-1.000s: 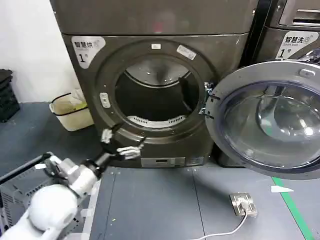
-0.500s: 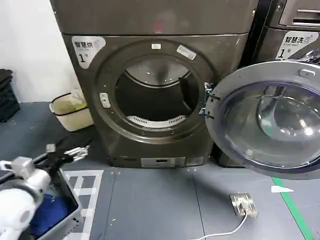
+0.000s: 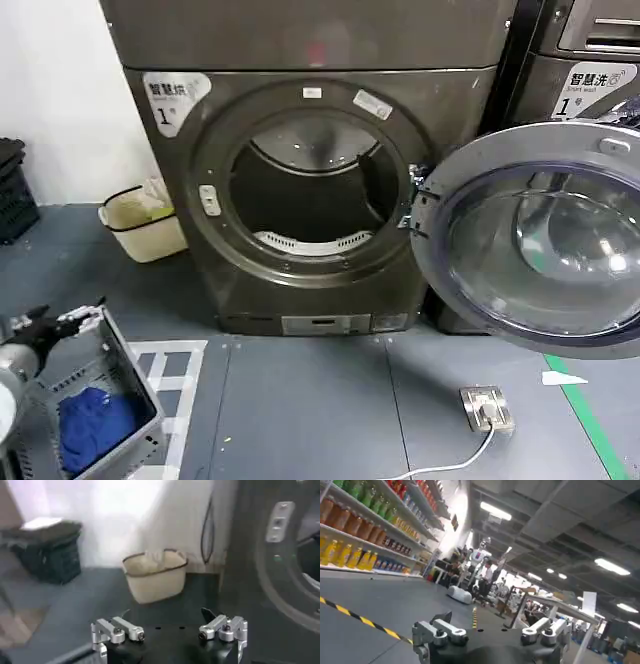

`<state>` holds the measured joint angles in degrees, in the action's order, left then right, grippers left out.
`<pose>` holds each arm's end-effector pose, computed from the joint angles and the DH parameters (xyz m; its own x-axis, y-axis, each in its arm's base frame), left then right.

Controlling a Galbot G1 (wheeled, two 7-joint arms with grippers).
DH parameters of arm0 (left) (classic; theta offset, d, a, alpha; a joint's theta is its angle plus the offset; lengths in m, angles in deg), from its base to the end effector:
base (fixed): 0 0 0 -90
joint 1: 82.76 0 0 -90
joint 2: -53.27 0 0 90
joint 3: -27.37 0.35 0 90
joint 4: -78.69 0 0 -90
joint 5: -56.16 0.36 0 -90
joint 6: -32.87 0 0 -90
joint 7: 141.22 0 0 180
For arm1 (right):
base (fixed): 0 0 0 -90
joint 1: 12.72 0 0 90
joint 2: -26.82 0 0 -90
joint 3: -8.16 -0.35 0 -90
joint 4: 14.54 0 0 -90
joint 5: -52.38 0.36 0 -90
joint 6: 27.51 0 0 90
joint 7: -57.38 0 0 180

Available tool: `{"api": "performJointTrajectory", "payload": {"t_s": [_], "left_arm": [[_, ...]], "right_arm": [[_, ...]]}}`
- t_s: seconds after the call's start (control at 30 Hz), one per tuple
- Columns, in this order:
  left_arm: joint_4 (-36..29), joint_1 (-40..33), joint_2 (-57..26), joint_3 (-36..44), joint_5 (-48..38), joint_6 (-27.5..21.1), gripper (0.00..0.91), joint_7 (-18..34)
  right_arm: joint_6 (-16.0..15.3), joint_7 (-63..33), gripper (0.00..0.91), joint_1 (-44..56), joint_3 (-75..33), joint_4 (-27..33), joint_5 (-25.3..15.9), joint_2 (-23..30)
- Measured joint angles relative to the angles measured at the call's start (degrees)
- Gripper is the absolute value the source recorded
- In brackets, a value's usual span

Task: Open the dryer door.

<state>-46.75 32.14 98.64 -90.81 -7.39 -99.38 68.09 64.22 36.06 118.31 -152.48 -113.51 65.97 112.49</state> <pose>0.2331 0.1978 -0.1118 -0.8677 -0.2579 0.4250 -0.2642 0.9634 0.0453 -0.0868 -0.3567 -0.2793 -0.0829 0.9862 -0.1436 0.9092 0.0158 -0.4160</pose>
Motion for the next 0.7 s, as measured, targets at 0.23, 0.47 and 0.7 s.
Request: {"api": "performJointTrajectory", "payload": {"t_s": [0.23,0.47,0.7], "left_arm": [[0.0,2.3,-2.0,0.4,-13.7,0.0,0.907,12.2],[1.3,0.9,-4.2,3.1,-31.8,0.1,0.907,26.7],[3.1,-0.1,-6.3,4.4,-47.1,0.1,0.907,36.9]], "right_arm": [[0.7,0.3,0.907,0.1,0.4,-0.1,0.3,0.0],[2.2,0.6,0.907,0.5,0.8,0.2,0.4,0.1],[3.4,0.9,0.907,0.6,1.6,0.4,0.4,0.3]]}}
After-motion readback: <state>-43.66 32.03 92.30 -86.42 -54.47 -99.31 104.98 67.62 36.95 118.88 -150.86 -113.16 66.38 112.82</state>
